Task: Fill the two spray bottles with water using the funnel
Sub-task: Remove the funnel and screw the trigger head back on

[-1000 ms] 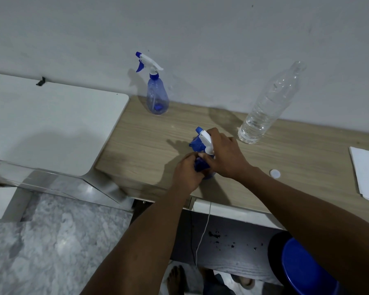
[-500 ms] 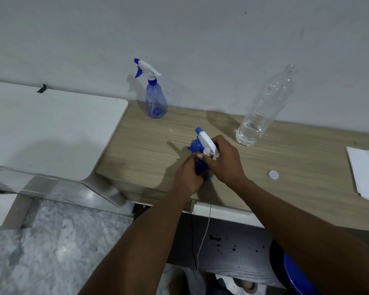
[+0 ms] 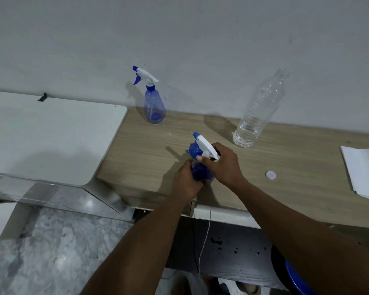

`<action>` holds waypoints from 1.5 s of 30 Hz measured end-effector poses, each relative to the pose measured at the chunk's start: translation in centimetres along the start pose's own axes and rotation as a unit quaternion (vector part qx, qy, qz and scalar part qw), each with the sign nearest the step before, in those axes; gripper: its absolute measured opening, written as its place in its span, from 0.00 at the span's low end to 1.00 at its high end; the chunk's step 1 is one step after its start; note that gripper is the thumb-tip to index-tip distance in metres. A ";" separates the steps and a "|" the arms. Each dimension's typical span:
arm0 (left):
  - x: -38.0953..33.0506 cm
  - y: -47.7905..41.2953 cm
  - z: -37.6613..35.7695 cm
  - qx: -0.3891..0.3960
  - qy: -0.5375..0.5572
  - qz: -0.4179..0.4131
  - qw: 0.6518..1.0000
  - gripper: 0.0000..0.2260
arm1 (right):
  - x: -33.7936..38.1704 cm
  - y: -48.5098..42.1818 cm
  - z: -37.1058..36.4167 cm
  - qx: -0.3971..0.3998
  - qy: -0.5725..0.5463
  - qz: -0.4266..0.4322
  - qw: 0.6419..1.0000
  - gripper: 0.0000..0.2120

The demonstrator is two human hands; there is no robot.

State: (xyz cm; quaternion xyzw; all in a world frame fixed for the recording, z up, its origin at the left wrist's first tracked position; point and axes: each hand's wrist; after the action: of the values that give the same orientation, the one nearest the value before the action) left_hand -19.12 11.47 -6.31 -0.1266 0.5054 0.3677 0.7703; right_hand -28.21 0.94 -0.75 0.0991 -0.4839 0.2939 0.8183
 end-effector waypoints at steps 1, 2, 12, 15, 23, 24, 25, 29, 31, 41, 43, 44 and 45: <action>-0.1 0.0 0.2 -0.002 0.006 0.003 1.000 0.30 | 0.1 0.0 0.0 -0.006 -0.008 -0.005 1.000 0.13; -0.2 0.0 0.4 0.000 0.007 0.006 1.000 0.30 | 0.2 0.0 0.0 -0.010 -0.016 -0.010 1.000 0.13; -2.8 0.5 2.9 0.152 0.084 0.044 0.984 0.29 | 3.0 -1.4 0.4 0.030 -0.143 -0.090 0.985 0.09; -3.3 1.7 3.1 0.160 0.118 0.066 0.978 0.28 | 4.3 -2.2 0.4 0.095 -0.157 -0.114 0.976 0.11; 2.3 0.5 10.5 -0.021 0.041 0.142 0.989 0.12 | 5.2 -2.6 0.0 0.262 -0.110 -0.140 0.949 0.12; 3.3 0.0 12.0 -0.083 0.002 0.142 0.986 0.13 | 5.0 -2.7 0.0 0.280 -0.082 -0.147 0.945 0.11; 4.2 -0.3 13.4 -0.122 -0.035 0.143 0.981 0.14 | 4.7 -2.7 0.1 0.295 -0.064 -0.152 0.941 0.09; 6.3 -0.5 16.6 -0.133 -0.108 0.144 0.975 0.17 | 4.2 -2.3 0.7 0.267 -0.040 -0.153 0.951 0.08; 6.6 -0.5 16.7 -0.128 -0.097 0.148 0.976 0.17 | 4.6 -2.1 1.0 0.228 -0.004 -0.131 0.965 0.11; 5.4 -0.9 15.4 -0.109 -0.072 0.136 0.982 0.16 | 5.2 -2.2 1.6 0.259 0.016 -0.117 0.959 0.10; 5.2 -0.8 15.5 -0.111 -0.077 0.135 0.982 0.16 | 5.2 -2.2 1.6 0.272 0.019 -0.114 0.955 0.11; 5.1 -0.8 15.5 -0.111 -0.078 0.133 0.982 0.16 | 5.1 -2.2 1.5 0.277 0.025 -0.112 0.954 0.12; 4.9 -0.8 15.5 -0.109 -0.079 0.131 0.982 0.16 | 5.0 -2.2 1.3 0.275 0.033 -0.112 0.954 0.12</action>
State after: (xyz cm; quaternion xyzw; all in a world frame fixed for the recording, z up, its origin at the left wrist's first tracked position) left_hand -6.88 21.86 -3.67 -0.1132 0.4116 0.5275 0.7345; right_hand -26.08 0.50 4.44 0.3645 -0.3431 0.3252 0.8023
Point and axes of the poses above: each hand's wrist, its own y-axis away from the middle knuckle, its own z-axis out of the back of the hand, x = y × z, and after that the axes turned 5 degrees about -x, right-handed
